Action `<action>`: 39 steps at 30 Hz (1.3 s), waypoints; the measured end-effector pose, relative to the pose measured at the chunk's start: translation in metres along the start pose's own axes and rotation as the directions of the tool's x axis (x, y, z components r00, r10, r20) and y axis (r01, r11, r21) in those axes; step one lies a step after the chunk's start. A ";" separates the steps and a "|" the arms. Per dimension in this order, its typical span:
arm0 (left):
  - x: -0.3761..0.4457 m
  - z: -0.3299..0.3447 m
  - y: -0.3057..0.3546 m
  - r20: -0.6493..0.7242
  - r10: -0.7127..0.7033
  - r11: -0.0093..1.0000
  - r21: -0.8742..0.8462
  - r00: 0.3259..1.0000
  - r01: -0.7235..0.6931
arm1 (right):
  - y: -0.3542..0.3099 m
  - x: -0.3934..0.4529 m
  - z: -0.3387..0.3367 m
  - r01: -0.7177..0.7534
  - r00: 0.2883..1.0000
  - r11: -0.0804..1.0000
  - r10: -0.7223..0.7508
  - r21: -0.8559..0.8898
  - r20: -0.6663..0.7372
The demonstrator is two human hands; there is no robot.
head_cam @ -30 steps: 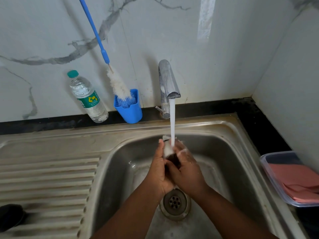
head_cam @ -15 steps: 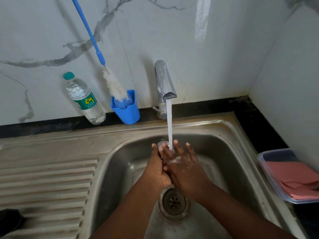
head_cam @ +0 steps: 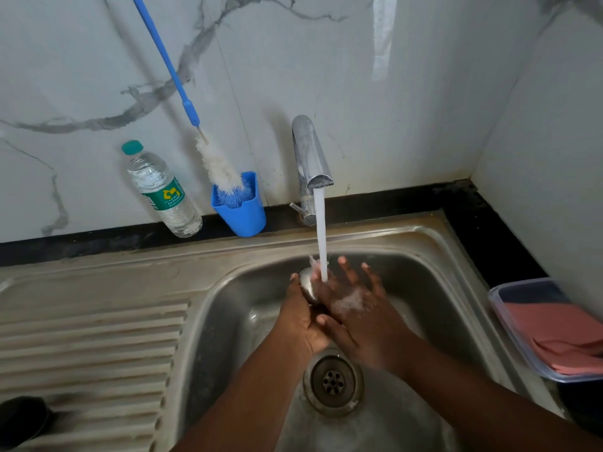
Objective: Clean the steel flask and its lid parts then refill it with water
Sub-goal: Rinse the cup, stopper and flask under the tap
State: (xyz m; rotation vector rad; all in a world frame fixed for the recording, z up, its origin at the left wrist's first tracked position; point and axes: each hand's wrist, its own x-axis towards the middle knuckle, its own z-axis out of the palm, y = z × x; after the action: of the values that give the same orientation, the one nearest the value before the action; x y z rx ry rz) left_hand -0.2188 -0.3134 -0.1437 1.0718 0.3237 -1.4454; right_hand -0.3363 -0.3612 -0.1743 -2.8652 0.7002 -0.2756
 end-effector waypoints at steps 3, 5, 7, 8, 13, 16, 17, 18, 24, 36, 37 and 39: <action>0.003 -0.002 0.001 -0.013 0.001 0.999 0.053 1.000 0.000 | -0.001 -0.007 0.008 0.098 0.995 0.995 -0.099 -0.034 -0.012; 0.005 -0.005 0.000 -0.013 -0.013 0.997 0.071 1.000 0.014 | 0.005 -0.013 0.011 0.149 0.987 0.987 -0.151 -0.056 -0.048; 0.006 -0.008 0.000 -0.014 -0.001 0.996 0.089 1.000 0.002 | 0.013 -0.020 0.013 0.158 0.981 0.985 -0.148 0.071 -0.123; 0.006 -0.010 -0.001 -0.017 0.016 0.995 0.099 1.000 -0.014 | 0.015 -0.023 0.014 0.138 0.976 0.969 -0.098 0.205 -0.194; 0.008 -0.014 -0.009 -0.062 0.114 0.963 0.252 0.992 -0.095 | 0.013 -0.010 -0.005 -0.319 0.805 0.462 0.593 0.828 -0.021; 0.007 -0.011 -0.010 0.011 0.216 0.873 0.445 0.976 -0.199 | 0.013 0.004 -0.020 -0.452 0.734 -0.032 0.555 0.891 0.392; 0.008 -0.012 -0.008 0.059 0.276 0.824 0.500 0.960 -0.267 | 0.012 0.007 -0.024 -0.475 0.743 -0.109 0.482 0.873 0.465; 0.006 -0.013 -0.006 0.116 0.336 0.766 0.543 0.935 -0.343 | 0.010 0.009 -0.025 -0.487 0.760 -0.133 0.422 0.863 0.494; 0.012 -0.026 0.008 0.495 0.550 0.029 0.793 0.673 -0.608 | 0.006 0.020 -0.016 -0.360 0.832 -0.432 0.252 0.827 0.494; 0.016 -0.023 0.010 0.421 0.525 0.147 0.812 0.740 -0.566 | -0.011 0.018 0.003 -0.251 0.754 -0.862 0.112 0.440 0.648; 0.018 -0.026 0.007 0.419 0.523 0.168 0.804 0.743 -0.571 | -0.012 0.019 0.006 -0.250 0.724 -0.867 0.129 0.431 0.678; 0.018 -0.033 0.001 0.431 0.523 0.163 0.796 0.735 -0.583 | -0.016 0.017 0.008 -0.253 0.688 -0.875 0.138 0.414 0.713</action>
State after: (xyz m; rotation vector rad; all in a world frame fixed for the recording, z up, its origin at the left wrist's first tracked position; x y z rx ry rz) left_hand -0.2010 -0.3001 -0.1744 1.7677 -1.0252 -0.8512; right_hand -0.3125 -0.3540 -0.1765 -0.1447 0.7258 -0.3387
